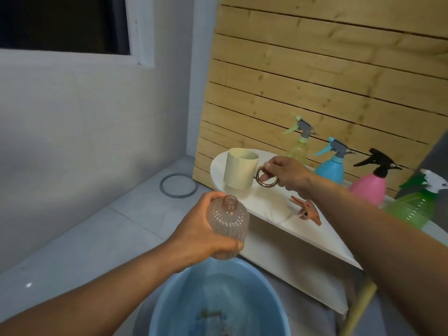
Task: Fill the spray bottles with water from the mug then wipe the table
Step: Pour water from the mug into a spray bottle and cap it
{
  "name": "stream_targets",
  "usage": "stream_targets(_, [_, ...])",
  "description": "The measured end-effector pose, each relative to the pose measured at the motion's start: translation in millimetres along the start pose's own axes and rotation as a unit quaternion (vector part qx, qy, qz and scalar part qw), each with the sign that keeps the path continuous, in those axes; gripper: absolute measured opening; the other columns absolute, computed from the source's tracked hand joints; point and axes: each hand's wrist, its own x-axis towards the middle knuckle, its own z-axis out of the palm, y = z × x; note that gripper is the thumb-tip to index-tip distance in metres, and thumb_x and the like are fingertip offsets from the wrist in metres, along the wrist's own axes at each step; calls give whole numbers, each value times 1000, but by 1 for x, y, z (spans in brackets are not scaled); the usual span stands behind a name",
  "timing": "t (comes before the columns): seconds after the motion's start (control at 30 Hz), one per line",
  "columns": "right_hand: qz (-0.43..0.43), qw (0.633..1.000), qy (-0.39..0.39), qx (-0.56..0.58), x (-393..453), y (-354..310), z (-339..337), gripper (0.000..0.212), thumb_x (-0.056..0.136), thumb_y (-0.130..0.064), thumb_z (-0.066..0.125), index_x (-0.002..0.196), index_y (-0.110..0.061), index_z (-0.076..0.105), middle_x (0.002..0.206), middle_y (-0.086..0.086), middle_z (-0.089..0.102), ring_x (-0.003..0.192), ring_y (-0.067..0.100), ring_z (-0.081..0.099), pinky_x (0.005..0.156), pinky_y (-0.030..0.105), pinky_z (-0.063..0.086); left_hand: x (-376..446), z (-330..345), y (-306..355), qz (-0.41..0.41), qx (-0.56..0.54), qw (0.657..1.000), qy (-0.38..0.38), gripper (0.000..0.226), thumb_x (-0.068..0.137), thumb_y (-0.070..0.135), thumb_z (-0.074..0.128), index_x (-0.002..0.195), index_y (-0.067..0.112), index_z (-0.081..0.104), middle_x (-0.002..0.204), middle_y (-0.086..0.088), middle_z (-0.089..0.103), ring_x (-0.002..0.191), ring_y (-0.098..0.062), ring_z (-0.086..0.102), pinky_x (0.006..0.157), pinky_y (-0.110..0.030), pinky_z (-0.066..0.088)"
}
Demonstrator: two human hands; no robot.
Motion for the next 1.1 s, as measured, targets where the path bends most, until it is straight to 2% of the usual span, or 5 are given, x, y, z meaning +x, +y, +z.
stream_targets(0.23, [28, 999, -34, 7, 35, 21, 22, 20, 106, -29, 49, 94, -18, 60, 103, 7, 76, 61, 14, 46, 49, 23, 31, 5, 9, -7, -18, -16, 999, -39, 89, 58, 12, 96, 127, 46, 51, 118, 18, 64, 104, 1, 65, 75, -24, 62])
stream_targets(0.53, [62, 997, -30, 21, 53, 37, 40, 20, 106, -27, 49, 95, -15, 60, 91, 5, 73, 60, 16, 48, 49, 23, 31, 13, 11, -14, -30, -13, 998, -54, 97, 50, 28, 98, 129, 53, 46, 122, 19, 60, 117, -11, 61, 87, -35, 64])
stream_targets(0.9, [66, 997, -33, 9, 58, 43, 45, 20, 106, -31, 49, 98, -16, 60, 101, 10, 75, 61, 15, 53, 51, 24, 33, 13, 10, -14, -32, -13, 997, -66, 97, 51, 28, 95, 130, 54, 44, 123, 20, 58, 119, -11, 58, 87, -34, 63])
stream_targets(1.0, [64, 997, -38, -7, 59, 45, 44, 27, 104, -38, 51, 101, -13, 62, 100, 9, 72, 62, 17, 59, 51, 26, 33, 13, 10, -15, -32, -9, 997, -65, 96, 52, 28, 96, 129, 56, 44, 122, 22, 57, 119, -10, 58, 88, -34, 63])
stream_targets(1.1, [52, 997, -26, -56, 54, 39, 39, 42, 97, -57, 53, 107, -17, 63, 99, 6, 69, 66, 21, 67, 54, 27, 35, 14, 10, -16, -34, -8, 998, -57, 97, 51, 29, 96, 129, 56, 44, 123, 21, 58, 119, -12, 58, 87, -35, 64])
